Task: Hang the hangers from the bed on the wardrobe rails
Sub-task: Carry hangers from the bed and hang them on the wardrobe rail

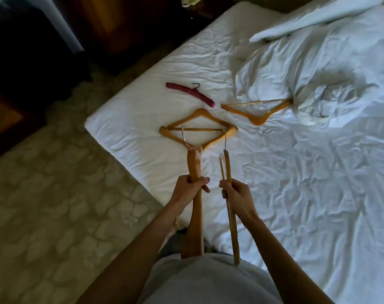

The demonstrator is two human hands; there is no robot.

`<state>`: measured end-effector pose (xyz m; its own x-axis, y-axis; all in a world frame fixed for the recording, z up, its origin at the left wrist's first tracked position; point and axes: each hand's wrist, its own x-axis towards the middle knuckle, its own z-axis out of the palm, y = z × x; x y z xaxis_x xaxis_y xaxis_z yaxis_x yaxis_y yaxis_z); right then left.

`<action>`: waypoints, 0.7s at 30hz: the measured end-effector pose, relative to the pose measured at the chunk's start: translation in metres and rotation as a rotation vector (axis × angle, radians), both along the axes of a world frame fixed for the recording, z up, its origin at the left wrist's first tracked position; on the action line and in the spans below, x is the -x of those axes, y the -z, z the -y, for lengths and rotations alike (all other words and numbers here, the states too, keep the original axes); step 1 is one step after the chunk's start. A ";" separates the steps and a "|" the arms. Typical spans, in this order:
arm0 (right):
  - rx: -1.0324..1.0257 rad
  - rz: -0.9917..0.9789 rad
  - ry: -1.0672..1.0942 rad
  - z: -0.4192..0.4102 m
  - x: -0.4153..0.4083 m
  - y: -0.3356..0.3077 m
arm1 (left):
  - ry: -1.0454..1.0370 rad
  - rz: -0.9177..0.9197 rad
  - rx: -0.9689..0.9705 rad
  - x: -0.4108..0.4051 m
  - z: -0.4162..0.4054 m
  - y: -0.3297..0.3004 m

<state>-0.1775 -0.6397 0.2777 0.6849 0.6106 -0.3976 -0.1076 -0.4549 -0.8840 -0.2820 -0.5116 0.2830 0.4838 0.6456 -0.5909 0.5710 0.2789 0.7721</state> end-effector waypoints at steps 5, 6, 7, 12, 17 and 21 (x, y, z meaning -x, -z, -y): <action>-0.053 -0.019 -0.216 -0.041 0.045 -0.009 | -0.263 0.087 -0.001 0.070 -0.008 -0.021; -0.055 -0.018 -0.259 -0.050 0.057 -0.010 | -0.317 0.101 0.014 0.085 -0.010 -0.024; -0.056 -0.013 -0.293 -0.057 0.067 -0.010 | -0.361 0.109 0.031 0.098 -0.012 -0.025; -0.036 0.016 -0.507 -0.106 0.134 -0.017 | -0.579 0.193 0.010 0.172 -0.030 -0.030; -0.031 0.046 -0.736 -0.168 0.205 -0.020 | -0.701 0.214 -0.025 0.246 -0.062 -0.025; -0.041 0.065 -0.873 -0.235 0.273 -0.022 | -0.822 0.232 -0.055 0.313 -0.108 -0.023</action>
